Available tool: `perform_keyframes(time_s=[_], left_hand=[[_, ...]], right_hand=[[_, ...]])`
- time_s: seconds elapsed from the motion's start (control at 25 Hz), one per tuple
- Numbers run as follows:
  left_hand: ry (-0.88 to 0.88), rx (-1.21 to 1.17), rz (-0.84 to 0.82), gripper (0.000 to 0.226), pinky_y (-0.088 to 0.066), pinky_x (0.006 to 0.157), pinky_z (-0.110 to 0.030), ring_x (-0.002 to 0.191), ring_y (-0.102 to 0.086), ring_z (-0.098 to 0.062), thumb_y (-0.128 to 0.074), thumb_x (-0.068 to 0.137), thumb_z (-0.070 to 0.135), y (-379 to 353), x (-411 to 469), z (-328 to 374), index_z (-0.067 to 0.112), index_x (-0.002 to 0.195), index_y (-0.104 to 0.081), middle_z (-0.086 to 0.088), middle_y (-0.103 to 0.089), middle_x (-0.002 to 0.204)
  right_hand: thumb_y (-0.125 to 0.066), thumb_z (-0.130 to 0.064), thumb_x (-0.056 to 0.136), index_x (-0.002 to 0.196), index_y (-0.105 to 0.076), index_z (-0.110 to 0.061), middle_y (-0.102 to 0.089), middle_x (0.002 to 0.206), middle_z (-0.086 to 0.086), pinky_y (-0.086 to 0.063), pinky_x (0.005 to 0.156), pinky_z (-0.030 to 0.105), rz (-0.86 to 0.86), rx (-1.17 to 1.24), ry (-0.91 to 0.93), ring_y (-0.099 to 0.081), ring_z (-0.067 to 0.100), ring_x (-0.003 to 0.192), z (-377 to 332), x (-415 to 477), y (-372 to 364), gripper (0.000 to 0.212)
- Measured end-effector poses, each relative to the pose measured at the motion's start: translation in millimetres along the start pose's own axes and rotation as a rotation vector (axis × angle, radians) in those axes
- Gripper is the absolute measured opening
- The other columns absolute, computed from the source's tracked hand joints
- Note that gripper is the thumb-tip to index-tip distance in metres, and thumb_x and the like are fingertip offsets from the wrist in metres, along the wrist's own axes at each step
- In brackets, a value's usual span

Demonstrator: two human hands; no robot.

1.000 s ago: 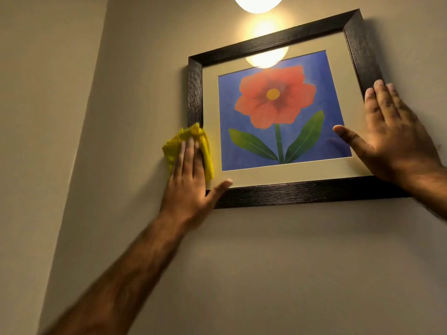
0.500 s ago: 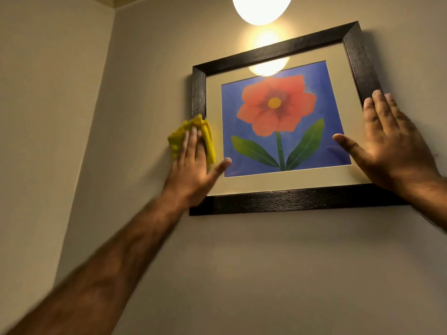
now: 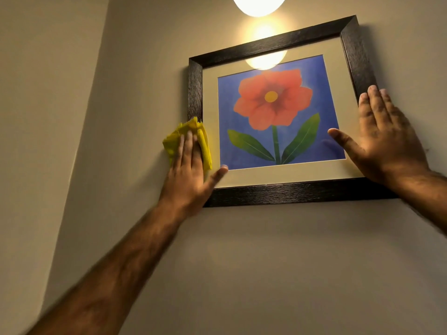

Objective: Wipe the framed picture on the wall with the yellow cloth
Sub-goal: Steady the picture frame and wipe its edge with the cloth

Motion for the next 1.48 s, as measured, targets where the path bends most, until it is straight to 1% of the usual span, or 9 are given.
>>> perform_keyframes(time_s=[0.12, 0.32, 0.44, 0.56, 0.68, 0.76, 0.96, 1.2, 1.48], left_hand=[[0.008, -0.056, -0.021, 0.099, -0.003, 0.127, -0.033, 0.158, 0.013, -0.014, -0.008, 0.088, 0.082, -4.7, -50.4, 3.1, 0.017, 0.162, 0.001, 0.0, 0.01, 0.172], [0.026, -0.131, 0.109, 0.048, -0.041, 0.114, -0.037, 0.136, -0.055, -0.029, -0.065, 0.095, 0.032, 45.0, -24.3, -4.6, 0.009, 0.137, -0.062, -0.01, -0.057, 0.148], [0.075, -0.228, 0.051, 0.039, -0.053, 0.103, -0.037, 0.119, -0.067, -0.024, -0.072, 0.09, 0.035, 63.6, -7.9, -15.9, 0.016, 0.123, -0.072, -0.004, -0.071, 0.131], [0.069, -0.231, 0.006, 0.028, -0.054, 0.096, -0.028, 0.111, -0.071, -0.02, -0.071, 0.091, 0.03, 71.1, -2.1, -22.0, 0.022, 0.117, -0.076, -0.002, -0.075, 0.123], [0.043, -0.225, 0.047, 0.03, -0.058, 0.096, -0.038, 0.107, -0.071, -0.025, -0.076, 0.084, 0.009, 70.5, 0.8, -22.6, 0.022, 0.111, -0.078, -0.007, -0.076, 0.119], [0.045, -0.17, 0.126, 0.032, -0.055, 0.097, -0.04, 0.113, -0.064, -0.027, -0.082, 0.079, 0.014, 69.1, 2.2, -22.1, 0.022, 0.11, -0.076, -0.007, -0.072, 0.122], [0.43, -0.269, -0.061, 0.072, -0.052, 0.102, -0.044, 0.12, -0.061, -0.03, -0.086, 0.075, 0.037, 52.4, 7.8, -57.6, 0.015, 0.137, -0.056, -0.013, -0.064, 0.134], [0.58, -0.603, -0.208, 0.054, -0.06, 0.09, -0.056, 0.107, -0.07, -0.032, -0.088, 0.073, 0.031, 41.5, 9.1, -65.2, 0.009, 0.116, -0.067, -0.014, -0.073, 0.113], [0.545, -0.714, -0.105, 0.03, -0.059, 0.072, -0.038, 0.094, -0.069, -0.026, -0.087, 0.075, 0.028, 46.5, -9.3, -67.1, 0.017, 0.096, -0.067, -0.005, -0.071, 0.097]], right_hand=[[-0.016, -0.082, 0.089, 0.163, -0.012, -0.004, -0.006, 0.173, 0.013, -0.013, 0.129, 0.045, -0.01, -0.002, 0.0, -0.007, 0.027, 0.161, -0.9, -1.3, 1.0, 0.108], [-0.017, -0.081, 0.089, 0.163, -0.011, -0.005, -0.006, 0.173, 0.012, -0.013, 0.129, 0.045, -0.012, 0.0, -0.004, -0.007, 0.027, 0.161, -2.2, -1.8, 3.0, 0.107], [-0.015, -0.083, 0.088, 0.163, -0.011, -0.006, -0.006, 0.173, 0.012, -0.013, 0.129, 0.046, -0.009, 0.006, -0.003, -0.008, 0.027, 0.161, -1.7, -1.6, 2.3, 0.108], [-0.016, -0.084, 0.087, 0.163, -0.013, -0.005, -0.007, 0.173, 0.012, -0.014, 0.129, 0.047, -0.004, 0.017, -0.012, -0.008, 0.027, 0.161, -1.5, -2.5, 1.9, 0.109], [-0.016, -0.084, 0.087, 0.163, -0.013, -0.006, -0.007, 0.173, 0.011, -0.013, 0.129, 0.046, -0.011, 0.013, -0.011, -0.008, 0.027, 0.161, -2.0, -2.2, 2.4, 0.109], [-0.016, -0.083, 0.087, 0.163, -0.012, -0.006, -0.006, 0.173, 0.01, -0.013, 0.129, 0.046, -0.016, 0.008, -0.014, -0.007, 0.026, 0.161, -1.7, -2.7, 2.5, 0.108], [-0.02, -0.08, 0.088, 0.163, -0.012, -0.006, -0.005, 0.173, 0.011, -0.013, 0.129, 0.046, -0.015, 0.012, -0.017, -0.007, 0.026, 0.161, -2.4, -3.1, 2.0, 0.106], [-0.017, -0.082, 0.089, 0.163, -0.012, -0.006, -0.006, 0.173, 0.011, -0.015, 0.128, 0.047, -0.002, 0.021, -0.008, -0.008, 0.026, 0.161, 0.5, -3.0, -0.4, 0.106], [-0.017, -0.081, 0.09, 0.162, -0.013, -0.004, -0.007, 0.173, 0.013, -0.01, 0.129, 0.048, -0.029, 0.058, -0.009, -0.007, 0.027, 0.161, -3.2, -2.4, 9.2, 0.105]])
Point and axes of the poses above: each hand's wrist, its own x-axis towards the middle knuckle, its own y-axis out of the back of the hand, z = x × y, the point moved 6 cm from there along x, towards the middle knuckle
